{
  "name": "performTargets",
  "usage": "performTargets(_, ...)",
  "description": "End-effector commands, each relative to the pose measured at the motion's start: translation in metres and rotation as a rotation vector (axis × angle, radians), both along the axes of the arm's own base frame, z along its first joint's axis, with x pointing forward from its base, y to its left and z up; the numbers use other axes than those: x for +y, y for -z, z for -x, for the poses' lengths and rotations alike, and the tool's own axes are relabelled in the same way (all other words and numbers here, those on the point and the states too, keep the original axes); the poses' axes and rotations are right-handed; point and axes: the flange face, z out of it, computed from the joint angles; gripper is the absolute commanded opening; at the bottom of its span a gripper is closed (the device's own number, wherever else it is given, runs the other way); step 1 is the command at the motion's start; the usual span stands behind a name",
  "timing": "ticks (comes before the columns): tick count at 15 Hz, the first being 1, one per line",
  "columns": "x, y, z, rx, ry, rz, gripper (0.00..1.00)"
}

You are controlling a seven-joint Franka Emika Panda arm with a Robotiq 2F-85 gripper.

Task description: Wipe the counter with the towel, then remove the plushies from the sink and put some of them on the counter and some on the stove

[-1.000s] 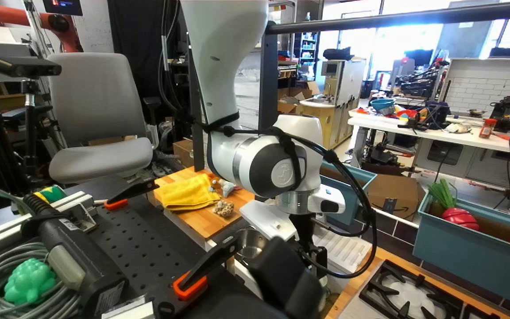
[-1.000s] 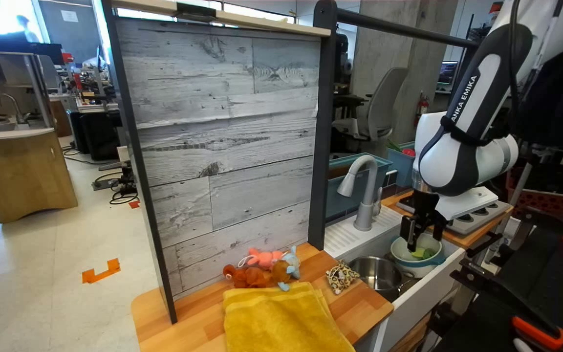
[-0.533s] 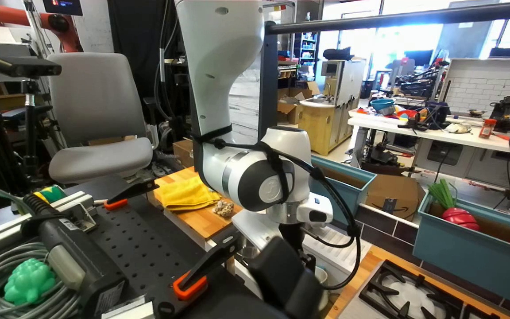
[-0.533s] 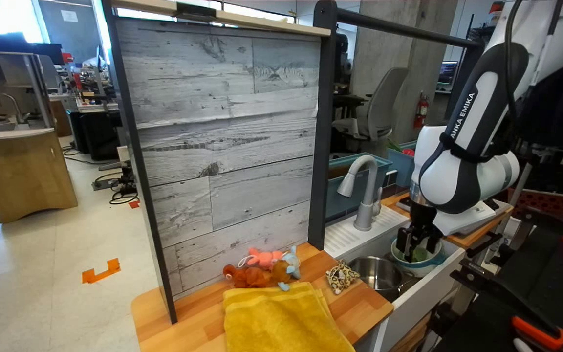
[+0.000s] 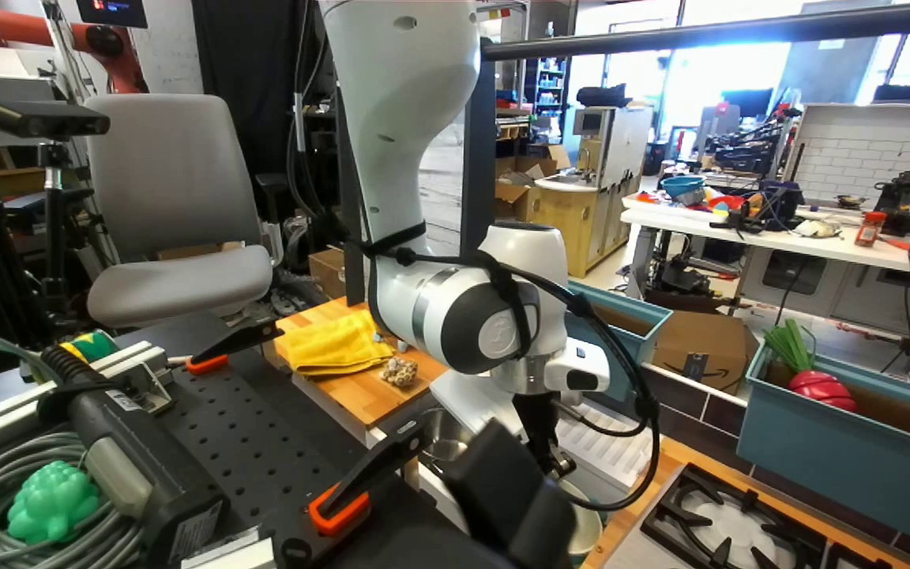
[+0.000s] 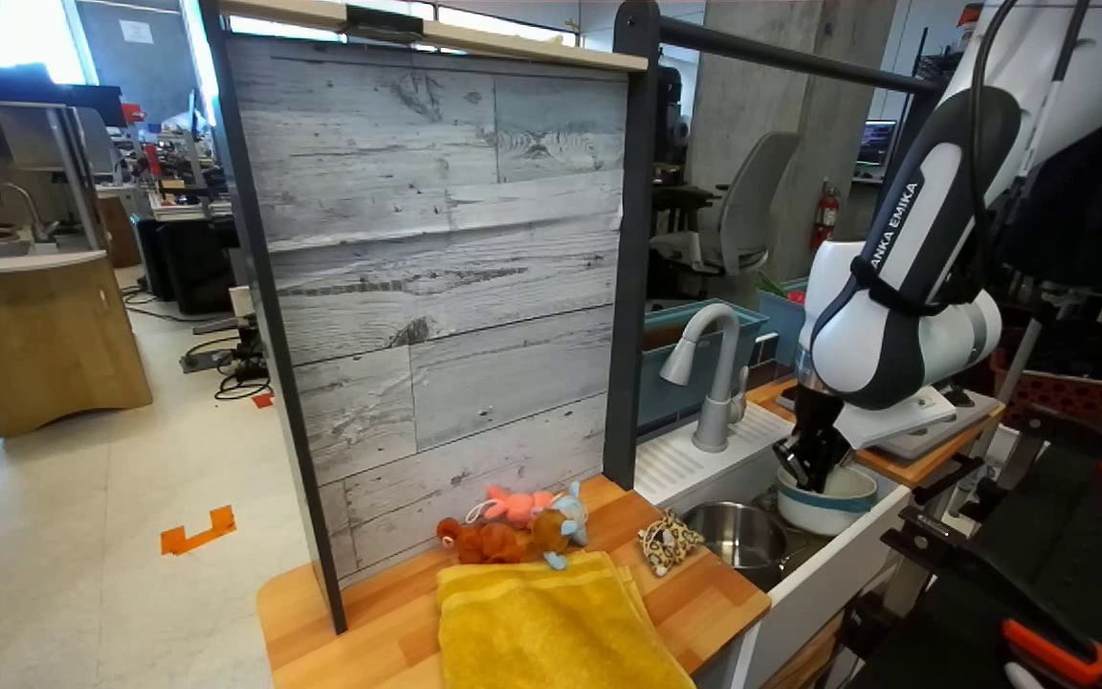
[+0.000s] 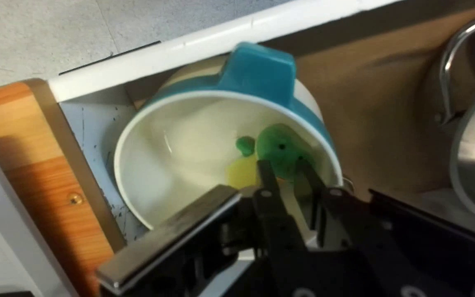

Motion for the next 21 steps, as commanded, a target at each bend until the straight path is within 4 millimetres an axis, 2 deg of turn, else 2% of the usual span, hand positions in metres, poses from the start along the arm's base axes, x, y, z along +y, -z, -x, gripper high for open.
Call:
performTargets(1, -0.01, 0.003, -0.007, -0.02, 0.039, -0.002, 0.0)
performTargets(3, -0.013, 0.001, -0.01, -0.027, 0.052, -0.002, 0.0)
performTargets(4, -0.014, 0.001, -0.012, -0.033, 0.055, 0.002, 0.23)
performTargets(7, -0.02, 0.006, -0.011, -0.027, 0.064, 0.018, 0.4)
performTargets(14, -0.026, 0.024, -0.004, -0.01, 0.075, 0.033, 0.92)
performTargets(17, -0.025, 0.034, -0.001, -0.014, 0.065, 0.036, 0.94)
performTargets(19, -0.025, 0.04, -0.001, -0.024, 0.065, 0.031, 0.82)
performTargets(20, -0.025, 0.043, -0.001, -0.031, 0.065, 0.032, 0.65)
performTargets(21, -0.026, 0.044, -0.001, -0.039, 0.063, 0.033, 0.63)
